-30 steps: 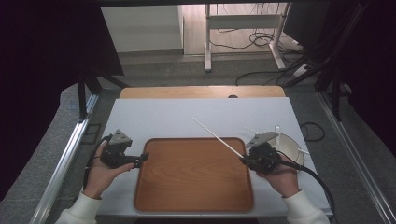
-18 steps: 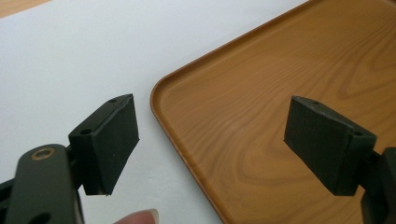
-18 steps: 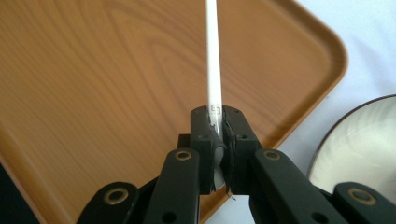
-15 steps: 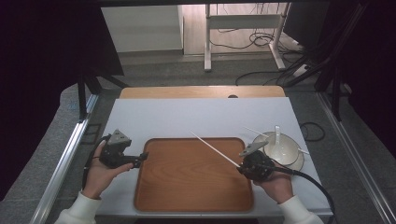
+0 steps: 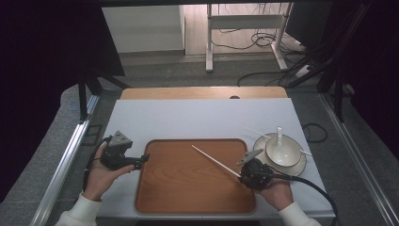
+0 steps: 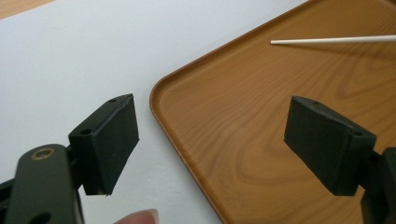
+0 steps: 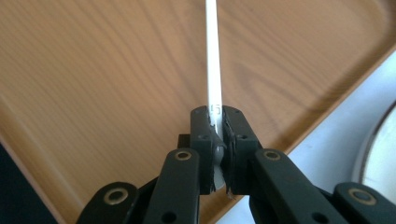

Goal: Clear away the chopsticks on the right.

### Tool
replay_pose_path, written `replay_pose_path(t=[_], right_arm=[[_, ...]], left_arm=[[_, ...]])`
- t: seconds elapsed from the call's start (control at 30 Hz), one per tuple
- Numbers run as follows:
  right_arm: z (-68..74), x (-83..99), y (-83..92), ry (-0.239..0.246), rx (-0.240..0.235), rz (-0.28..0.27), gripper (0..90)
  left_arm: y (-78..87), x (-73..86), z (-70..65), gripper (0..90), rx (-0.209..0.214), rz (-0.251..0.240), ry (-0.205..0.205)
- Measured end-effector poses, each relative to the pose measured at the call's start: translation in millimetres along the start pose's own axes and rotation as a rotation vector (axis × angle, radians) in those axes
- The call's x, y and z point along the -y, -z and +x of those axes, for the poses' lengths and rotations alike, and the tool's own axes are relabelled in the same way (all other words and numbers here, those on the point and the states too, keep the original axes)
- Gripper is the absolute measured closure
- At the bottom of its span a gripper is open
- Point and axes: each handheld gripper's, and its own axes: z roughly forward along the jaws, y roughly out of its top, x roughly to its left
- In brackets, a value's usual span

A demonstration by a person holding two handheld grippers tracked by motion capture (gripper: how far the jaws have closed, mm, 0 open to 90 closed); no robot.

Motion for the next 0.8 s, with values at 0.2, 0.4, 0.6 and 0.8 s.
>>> replay_pose_path(t=[0.2,0.4,0.6,0.8], right_arm=[[6.2,1.9,-8.7,0.022,-0.018,0.048,83.8],[7.3,3.2,-13.2,0.046,0.002,0.071,83.4],[8.8,3.2,-14.2,0.057,0.008,0.083,83.2],[8.7,3.3,-14.2,0.060,0.008,0.083,83.2]], left_arm=[[-0.9,-0.1,-0.8,17.1,0.002,0.003,-0.006],[-1.9,0.7,0.8,17.1,-0.003,0.009,-0.003],[-0.4,0.4,0.7,17.1,-0.006,0.011,-0.011],[-2.2,1.0,1.1,17.1,-0.005,0.015,-0.010]])
